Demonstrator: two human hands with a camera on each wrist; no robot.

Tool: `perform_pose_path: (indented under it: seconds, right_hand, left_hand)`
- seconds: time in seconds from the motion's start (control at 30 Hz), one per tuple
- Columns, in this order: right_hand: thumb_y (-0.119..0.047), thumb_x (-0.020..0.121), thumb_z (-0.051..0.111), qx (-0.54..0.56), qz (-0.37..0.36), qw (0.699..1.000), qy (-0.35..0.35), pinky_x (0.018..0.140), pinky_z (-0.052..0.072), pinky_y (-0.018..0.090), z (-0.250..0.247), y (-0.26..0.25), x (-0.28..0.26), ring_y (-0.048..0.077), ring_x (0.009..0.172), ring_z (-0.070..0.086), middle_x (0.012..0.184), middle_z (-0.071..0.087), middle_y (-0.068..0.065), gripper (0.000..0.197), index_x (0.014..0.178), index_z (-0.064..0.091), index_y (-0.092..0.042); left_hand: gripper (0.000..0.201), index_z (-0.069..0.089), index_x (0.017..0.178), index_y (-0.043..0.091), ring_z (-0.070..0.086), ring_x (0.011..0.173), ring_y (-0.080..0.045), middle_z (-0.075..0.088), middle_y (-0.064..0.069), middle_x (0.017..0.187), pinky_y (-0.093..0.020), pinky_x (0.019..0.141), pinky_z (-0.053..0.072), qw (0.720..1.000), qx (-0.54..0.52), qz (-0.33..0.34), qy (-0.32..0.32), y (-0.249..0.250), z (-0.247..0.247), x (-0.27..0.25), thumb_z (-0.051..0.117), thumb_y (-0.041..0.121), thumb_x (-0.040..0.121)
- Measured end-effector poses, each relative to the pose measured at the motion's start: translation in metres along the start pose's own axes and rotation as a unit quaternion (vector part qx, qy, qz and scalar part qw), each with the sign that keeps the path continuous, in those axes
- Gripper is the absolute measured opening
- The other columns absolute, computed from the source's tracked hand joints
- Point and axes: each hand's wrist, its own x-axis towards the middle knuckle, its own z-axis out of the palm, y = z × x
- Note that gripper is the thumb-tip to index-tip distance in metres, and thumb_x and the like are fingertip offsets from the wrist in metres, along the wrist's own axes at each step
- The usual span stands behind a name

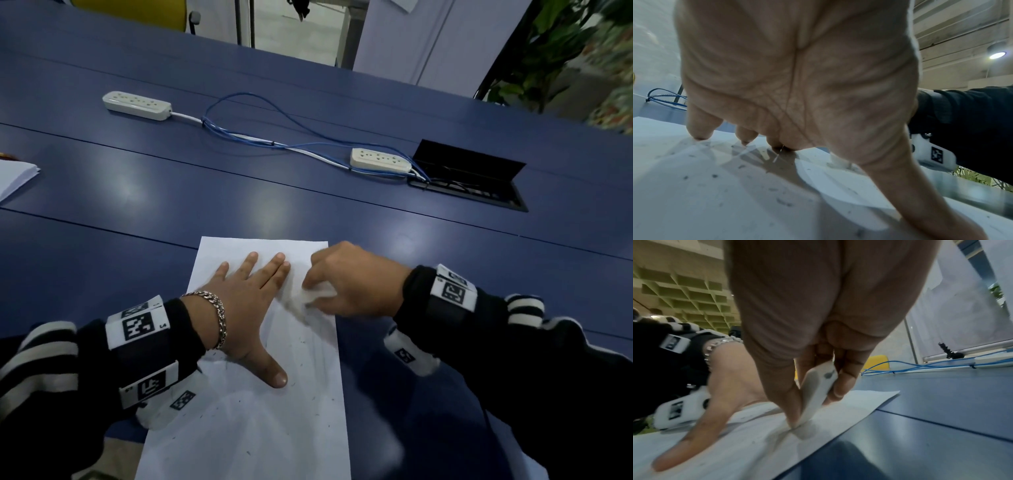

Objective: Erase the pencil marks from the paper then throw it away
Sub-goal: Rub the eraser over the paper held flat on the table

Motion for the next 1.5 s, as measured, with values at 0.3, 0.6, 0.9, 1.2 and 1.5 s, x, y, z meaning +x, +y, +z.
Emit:
perform_pose_path:
  seconds: [0.3, 0.6, 0.9, 1.2, 1.5]
  right_hand:
    - [-0.044, 0.087, 0.064, 0.046, -0.002, 0.999, -0.012, 0.082, 0.053, 0.033, -0.004, -0.001, -0.028, 0.012, 0.089, 0.059, 0.098, 0.064, -0.01, 0.031, 0.113, 0.073, -0.029]
    - [-0.046, 0.091, 0.06, 0.045, 0.035, 0.998, 0.0, 0.081, 0.052, 0.036, 0.011, -0.003, -0.042, 0.016, 0.088, 0.058, 0.096, 0.062, -0.005, 0.032, 0.109, 0.071, -0.022]
    - [-0.045, 0.088, 0.07, 0.035, 0.112, 0.991, 0.064, 0.082, 0.036, 0.016, -0.011, 0.043, -0.02, 0.015, 0.101, 0.064, 0.113, 0.071, -0.005, 0.038, 0.118, 0.072, -0.022]
    - [-0.044, 0.09, 0.069, 0.041, 0.124, 0.989, 0.068, 0.077, 0.032, 0.015, -0.005, 0.042, -0.015, 0.013, 0.096, 0.062, 0.107, 0.07, -0.006, 0.034, 0.115, 0.073, -0.021]
    - [-0.044, 0.087, 0.062, -0.006, 0.103, 0.992, 0.066, 0.08, 0.052, 0.039, 0.011, 0.026, 0.003, 0.024, 0.091, 0.062, 0.096, 0.065, -0.002, 0.031, 0.108, 0.071, -0.023]
  left_hand:
    - [0.174, -0.039, 0.154, 0.025, -0.031, 0.155, -0.027, -0.043, 0.01, 0.162, -0.056, 0.128, -0.006, 1.0, 0.004, 0.009, -0.005, -0.001, -0.003, 0.001, 0.063, 0.105, 0.037]
    - [0.163, -0.035, 0.157, 0.025, -0.033, 0.153, -0.027, -0.041, 0.009, 0.164, -0.054, 0.127, -0.009, 0.996, 0.003, 0.075, -0.042, 0.011, -0.024, 0.011, 0.072, 0.093, 0.054]
    - [0.178, -0.04, 0.153, 0.021, -0.035, 0.152, -0.032, -0.042, 0.0, 0.163, -0.057, 0.126, -0.012, 0.997, 0.036, 0.069, 0.009, 0.007, -0.014, 0.027, 0.066, 0.102, 0.036]
    - [0.168, -0.033, 0.158, 0.02, -0.034, 0.153, -0.022, -0.037, 0.006, 0.166, -0.049, 0.126, -0.015, 0.993, -0.008, 0.116, 0.011, -0.01, -0.019, 0.028, 0.073, 0.094, 0.05]
    - [0.159, -0.023, 0.162, 0.02, -0.022, 0.158, -0.02, -0.028, 0.006, 0.17, -0.046, 0.129, -0.006, 0.993, -0.013, 0.111, 0.032, -0.013, -0.021, 0.03, 0.072, 0.091, 0.057]
